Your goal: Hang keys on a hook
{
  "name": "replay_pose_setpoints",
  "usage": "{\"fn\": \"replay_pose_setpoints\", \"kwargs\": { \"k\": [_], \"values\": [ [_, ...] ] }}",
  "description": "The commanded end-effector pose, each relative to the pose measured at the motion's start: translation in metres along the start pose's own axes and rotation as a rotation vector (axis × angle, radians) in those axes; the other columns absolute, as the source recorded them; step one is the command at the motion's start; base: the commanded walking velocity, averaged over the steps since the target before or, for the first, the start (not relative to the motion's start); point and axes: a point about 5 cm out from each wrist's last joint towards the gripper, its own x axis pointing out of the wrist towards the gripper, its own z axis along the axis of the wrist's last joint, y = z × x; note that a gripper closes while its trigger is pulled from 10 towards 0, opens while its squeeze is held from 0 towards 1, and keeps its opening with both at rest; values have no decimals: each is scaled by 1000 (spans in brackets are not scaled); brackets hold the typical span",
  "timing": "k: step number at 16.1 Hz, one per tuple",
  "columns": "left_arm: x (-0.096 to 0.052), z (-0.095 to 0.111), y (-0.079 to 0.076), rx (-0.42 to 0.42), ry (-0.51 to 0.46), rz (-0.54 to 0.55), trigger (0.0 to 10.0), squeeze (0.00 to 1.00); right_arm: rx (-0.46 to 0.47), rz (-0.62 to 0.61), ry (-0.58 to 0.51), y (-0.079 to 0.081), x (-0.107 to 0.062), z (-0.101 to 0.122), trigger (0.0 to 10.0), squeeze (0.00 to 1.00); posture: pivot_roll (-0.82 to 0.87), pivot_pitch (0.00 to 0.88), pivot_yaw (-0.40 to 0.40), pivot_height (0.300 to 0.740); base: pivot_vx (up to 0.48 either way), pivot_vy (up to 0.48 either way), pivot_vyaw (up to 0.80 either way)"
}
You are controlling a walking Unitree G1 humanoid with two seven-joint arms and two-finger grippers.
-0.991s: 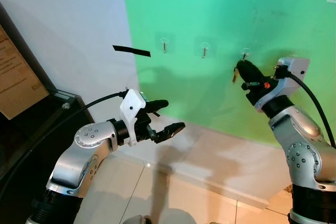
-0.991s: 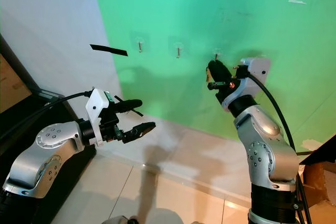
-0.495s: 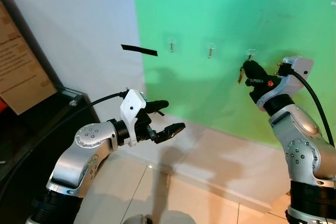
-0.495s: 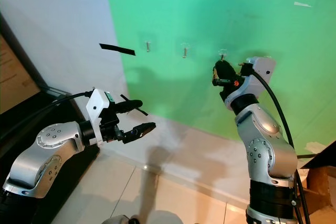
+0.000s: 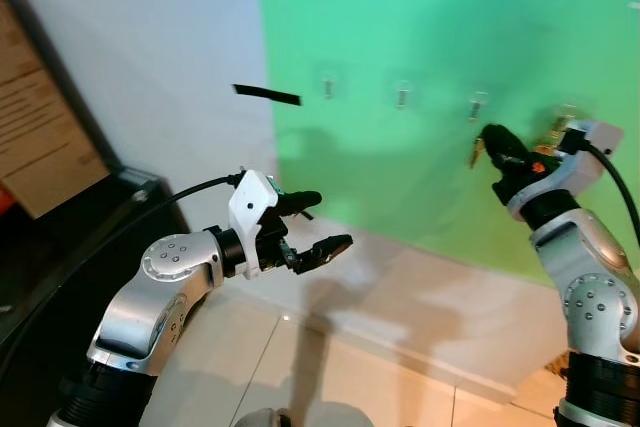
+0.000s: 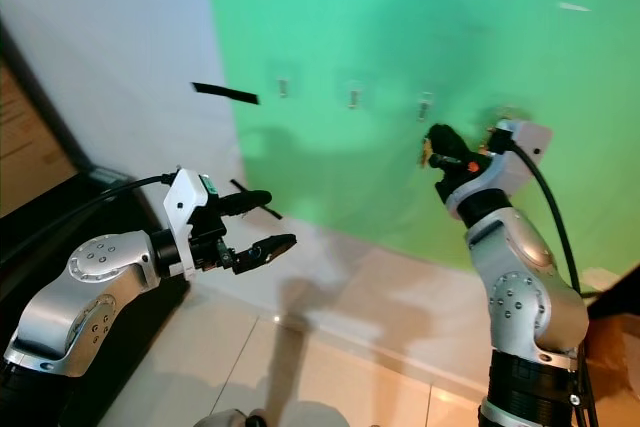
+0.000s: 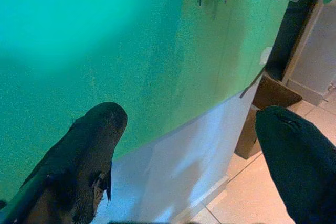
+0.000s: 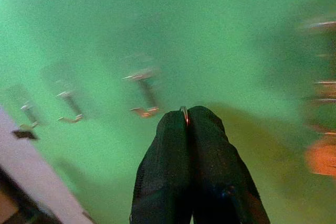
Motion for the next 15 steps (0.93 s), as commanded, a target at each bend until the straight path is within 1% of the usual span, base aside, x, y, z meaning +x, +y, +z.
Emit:
{"fn": "replay_pose_setpoints", "kwargs": {
  "k": [1, 3, 5, 9, 10, 15],
  "values": [
    [2, 4, 0, 16, -2, -18, 10000, 0, 25, 1, -15, 1, -2, 3, 10000, 0, -64, 0, 64, 740, 0, 0, 0],
    [1, 4, 1, 16, -1, -18, 10000, 0, 23, 5, -8, 1, -1, 3, 10000, 0, -61, 0, 63, 740, 0, 0, 0],
    [1, 4, 1, 18, 0, -18, 10000, 0, 38, 35, -11, 5, -1, 3, 10000, 0, -59, 0, 64, 740, 0, 0, 0],
    [1, 4, 0, 18, 1, -25, 10000, 0, 80, 143, -22, 18, -3, 5, 10000, 0, -59, 0, 65, 740, 0, 0, 0],
    [1, 4, 0, 19, 1, -25, 10000, 0, 79, 146, -22, 18, -2, 5, 10000, 0, -59, 0, 65, 740, 0, 0, 0],
    [1, 5, 1, 20, -1, -22, 10000, 0, 89, 187, -6, 27, 5, 3, 10000, 0, -51, 0, 59, 740, 0, 0, 0]
  ]
}}
